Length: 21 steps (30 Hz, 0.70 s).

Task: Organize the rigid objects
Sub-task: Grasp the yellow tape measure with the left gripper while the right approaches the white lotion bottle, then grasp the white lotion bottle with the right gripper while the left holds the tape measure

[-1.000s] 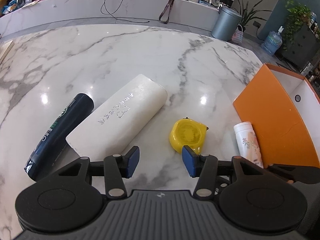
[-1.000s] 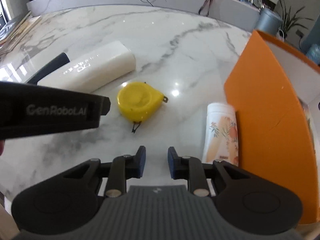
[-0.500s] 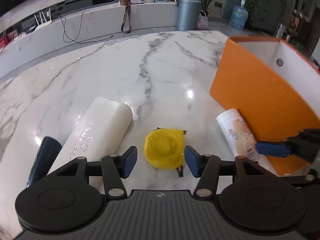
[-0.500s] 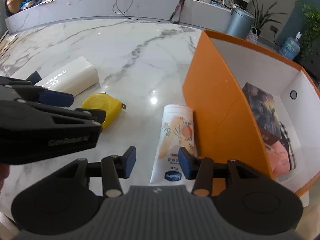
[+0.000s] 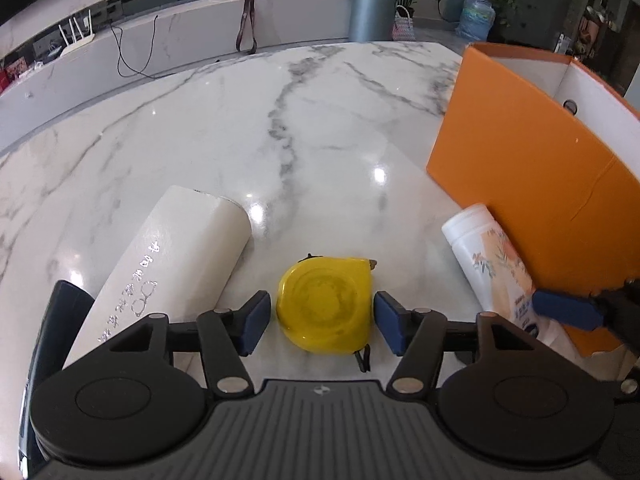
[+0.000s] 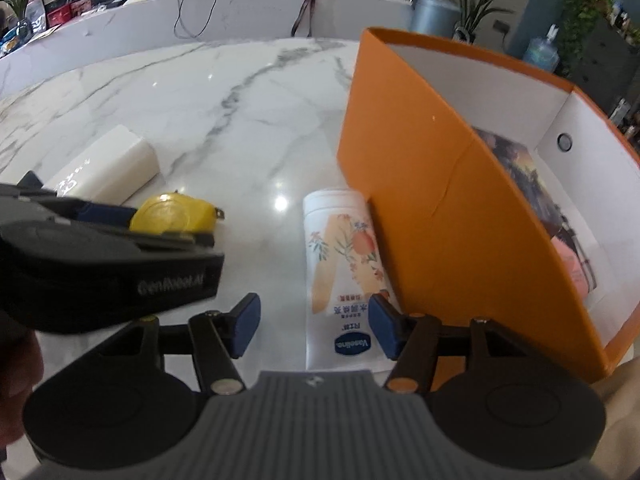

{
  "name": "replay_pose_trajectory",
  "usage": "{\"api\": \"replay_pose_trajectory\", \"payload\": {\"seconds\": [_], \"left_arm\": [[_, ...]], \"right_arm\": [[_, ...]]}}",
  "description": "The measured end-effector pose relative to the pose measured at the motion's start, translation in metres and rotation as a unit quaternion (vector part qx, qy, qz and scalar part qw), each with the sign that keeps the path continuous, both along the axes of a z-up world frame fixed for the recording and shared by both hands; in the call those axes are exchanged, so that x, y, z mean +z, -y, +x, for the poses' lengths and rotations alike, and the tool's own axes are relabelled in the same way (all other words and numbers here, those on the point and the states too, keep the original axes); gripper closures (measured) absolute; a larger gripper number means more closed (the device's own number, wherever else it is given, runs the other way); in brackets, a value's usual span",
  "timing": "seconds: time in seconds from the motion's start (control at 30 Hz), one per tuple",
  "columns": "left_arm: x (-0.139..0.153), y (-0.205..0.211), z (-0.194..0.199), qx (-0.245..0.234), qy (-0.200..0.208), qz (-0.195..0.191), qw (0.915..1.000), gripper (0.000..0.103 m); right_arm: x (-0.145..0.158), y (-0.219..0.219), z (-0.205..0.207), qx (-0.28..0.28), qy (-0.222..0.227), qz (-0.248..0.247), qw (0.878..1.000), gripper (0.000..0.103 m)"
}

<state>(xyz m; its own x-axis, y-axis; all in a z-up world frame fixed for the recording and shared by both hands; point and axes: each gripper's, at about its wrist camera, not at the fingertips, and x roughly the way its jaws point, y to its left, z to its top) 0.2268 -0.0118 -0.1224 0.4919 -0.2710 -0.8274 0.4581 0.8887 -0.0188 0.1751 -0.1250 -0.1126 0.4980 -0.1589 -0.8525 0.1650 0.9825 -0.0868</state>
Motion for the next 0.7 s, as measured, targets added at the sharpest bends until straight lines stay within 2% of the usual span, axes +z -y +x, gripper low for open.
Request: {"api": "replay_pose_trajectory", "payload": {"seconds": [0.1,0.23,0.27,0.33,0.53,0.7], "left_arm": [[0.000,0.001,-0.002,-0.005,0.004,0.001,1.0000,0.046],[0.002,-0.004,0.000,0.007,-0.003,0.004,1.0000,0.046],[0.003,-0.006,0.001,0.013,-0.006,0.004,0.9999,0.046],[0.004,-0.010,0.001,0.021,-0.013,0.009,0.9997,0.046],[0.006,-0.021,-0.007,0.044,-0.030,0.022,0.9984,0.046],[0.007,-0.031,-0.011,0.069,-0.036,0.025,0.9966,0.046]], "right_arm": [[-0.003,-0.002,0.003,-0.009,0.011,-0.008,1.000,0.042],[-0.007,-0.005,0.010,-0.011,0.011,-0.014,1.000,0.039],[-0.007,-0.006,0.011,-0.010,0.012,-0.013,1.000,0.040],[-0.007,-0.005,0.013,-0.008,0.015,-0.010,1.000,0.049],[-0.007,-0.012,0.012,0.029,0.007,0.023,0.999,0.052],[-0.007,-0.016,0.005,0.058,0.007,0.072,0.996,0.053]]}}
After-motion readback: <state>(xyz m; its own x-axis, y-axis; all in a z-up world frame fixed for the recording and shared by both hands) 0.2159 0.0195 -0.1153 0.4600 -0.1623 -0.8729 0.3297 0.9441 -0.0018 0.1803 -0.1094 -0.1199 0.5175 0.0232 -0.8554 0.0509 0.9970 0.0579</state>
